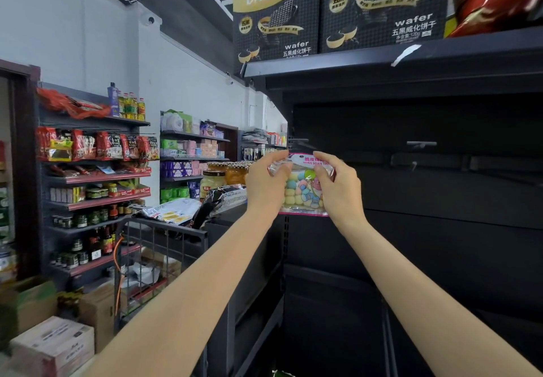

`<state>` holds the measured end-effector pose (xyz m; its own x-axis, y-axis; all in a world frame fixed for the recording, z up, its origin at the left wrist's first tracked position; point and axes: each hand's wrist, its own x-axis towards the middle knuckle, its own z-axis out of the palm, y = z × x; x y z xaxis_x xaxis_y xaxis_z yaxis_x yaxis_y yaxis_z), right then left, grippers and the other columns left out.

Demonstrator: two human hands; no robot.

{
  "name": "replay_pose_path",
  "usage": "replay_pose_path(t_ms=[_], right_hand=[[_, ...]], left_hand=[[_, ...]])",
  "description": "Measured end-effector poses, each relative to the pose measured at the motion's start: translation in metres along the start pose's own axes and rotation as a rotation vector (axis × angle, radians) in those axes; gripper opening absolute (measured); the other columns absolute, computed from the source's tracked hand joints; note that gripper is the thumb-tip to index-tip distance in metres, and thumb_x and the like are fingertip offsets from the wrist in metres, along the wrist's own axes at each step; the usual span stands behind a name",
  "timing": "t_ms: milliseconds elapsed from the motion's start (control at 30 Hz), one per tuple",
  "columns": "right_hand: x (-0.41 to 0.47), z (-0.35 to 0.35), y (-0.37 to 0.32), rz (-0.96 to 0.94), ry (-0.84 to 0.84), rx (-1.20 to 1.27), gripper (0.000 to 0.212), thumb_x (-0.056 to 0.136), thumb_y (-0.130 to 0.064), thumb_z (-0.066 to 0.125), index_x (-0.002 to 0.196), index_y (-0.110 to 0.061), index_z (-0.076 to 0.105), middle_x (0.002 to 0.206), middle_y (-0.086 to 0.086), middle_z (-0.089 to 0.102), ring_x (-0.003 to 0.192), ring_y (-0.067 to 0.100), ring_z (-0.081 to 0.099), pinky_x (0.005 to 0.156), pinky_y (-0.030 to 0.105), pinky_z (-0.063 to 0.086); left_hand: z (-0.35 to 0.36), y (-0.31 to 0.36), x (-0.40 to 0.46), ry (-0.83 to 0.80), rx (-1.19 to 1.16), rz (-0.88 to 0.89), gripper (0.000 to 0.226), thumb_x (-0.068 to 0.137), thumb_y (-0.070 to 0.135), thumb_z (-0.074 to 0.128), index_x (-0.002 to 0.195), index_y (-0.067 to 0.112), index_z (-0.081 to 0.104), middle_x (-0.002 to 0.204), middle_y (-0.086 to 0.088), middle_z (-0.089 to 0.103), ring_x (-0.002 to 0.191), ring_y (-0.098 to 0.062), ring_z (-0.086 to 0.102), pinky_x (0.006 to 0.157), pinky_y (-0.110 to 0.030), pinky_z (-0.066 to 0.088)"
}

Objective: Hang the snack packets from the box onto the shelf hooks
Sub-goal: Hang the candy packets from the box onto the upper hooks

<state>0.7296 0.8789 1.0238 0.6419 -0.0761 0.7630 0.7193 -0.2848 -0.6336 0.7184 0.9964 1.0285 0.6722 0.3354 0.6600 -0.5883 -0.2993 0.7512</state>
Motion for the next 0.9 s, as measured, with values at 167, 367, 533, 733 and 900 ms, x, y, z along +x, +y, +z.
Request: replay_pose_path(t_ms=[167, 367, 533, 733, 900], right_hand=[[-0.001, 0.000, 0.006, -0.013, 0.007, -0.044, 0.034, 0.099, -0.017, 0.046, 0.131, -0.019, 0.054, 0.106, -0.011, 0.056, 0.097, 0.010, 0.059, 0.092, 0.035, 0.052], [0.003, 0.001, 0.027, -0.055, -0.015, -0.169, 0.044, 0.096, -0.007, 0.050, 0.136, -0.024, 0.049, 0.121, 0.003, 0.037, 0.078, 0.004, 0.050, 0.078, 0.016, 0.050], [0.018, 0.002, 0.056, -0.055, -0.102, -0.429, 0.066, 0.091, -0.009, 0.057, 0.147, -0.029, 0.029, 0.142, 0.008, 0.016, 0.107, 0.021, 0.052, 0.088, 0.035, 0.053], [0.036, 0.004, 0.072, -0.017, -0.181, -0.664, 0.076, 0.090, -0.005, 0.052, 0.150, -0.030, 0.013, 0.147, 0.010, 0.008, 0.134, 0.028, 0.024, 0.084, 0.044, 0.053], [0.041, 0.006, 0.076, 0.006, -0.186, -0.783, 0.081, 0.088, -0.009, 0.058, 0.151, -0.029, 0.010, 0.150, 0.010, 0.004, 0.137, 0.027, 0.016, 0.102, 0.044, 0.040]], left_hand=[[0.001, -0.010, 0.002, -0.021, 0.052, 0.013, 0.026, 0.094, 0.022, 0.054, 0.119, 0.028, 0.061, 0.127, 0.003, 0.056, 0.111, -0.011, 0.054, 0.089, -0.028, 0.050], [0.008, -0.024, 0.005, -0.133, 0.336, 0.089, 0.040, 0.098, 0.021, 0.046, 0.135, 0.033, 0.045, 0.125, -0.003, 0.038, 0.100, -0.010, 0.045, 0.082, -0.015, 0.039], [0.023, -0.033, 0.019, -0.323, 0.534, 0.023, 0.062, 0.094, 0.009, 0.047, 0.146, 0.034, 0.026, 0.140, -0.017, 0.025, 0.122, -0.033, 0.042, 0.097, -0.035, 0.046], [0.040, -0.042, 0.030, -0.375, 0.519, 0.010, 0.062, 0.093, 0.002, 0.045, 0.149, 0.021, 0.025, 0.139, -0.015, 0.045, 0.136, -0.030, 0.025, 0.107, -0.039, 0.035], [0.052, -0.054, 0.039, -0.384, 0.557, -0.023, 0.066, 0.090, 0.006, 0.050, 0.148, 0.025, 0.024, 0.136, -0.016, 0.044, 0.129, -0.030, 0.034, 0.104, -0.036, 0.035]])
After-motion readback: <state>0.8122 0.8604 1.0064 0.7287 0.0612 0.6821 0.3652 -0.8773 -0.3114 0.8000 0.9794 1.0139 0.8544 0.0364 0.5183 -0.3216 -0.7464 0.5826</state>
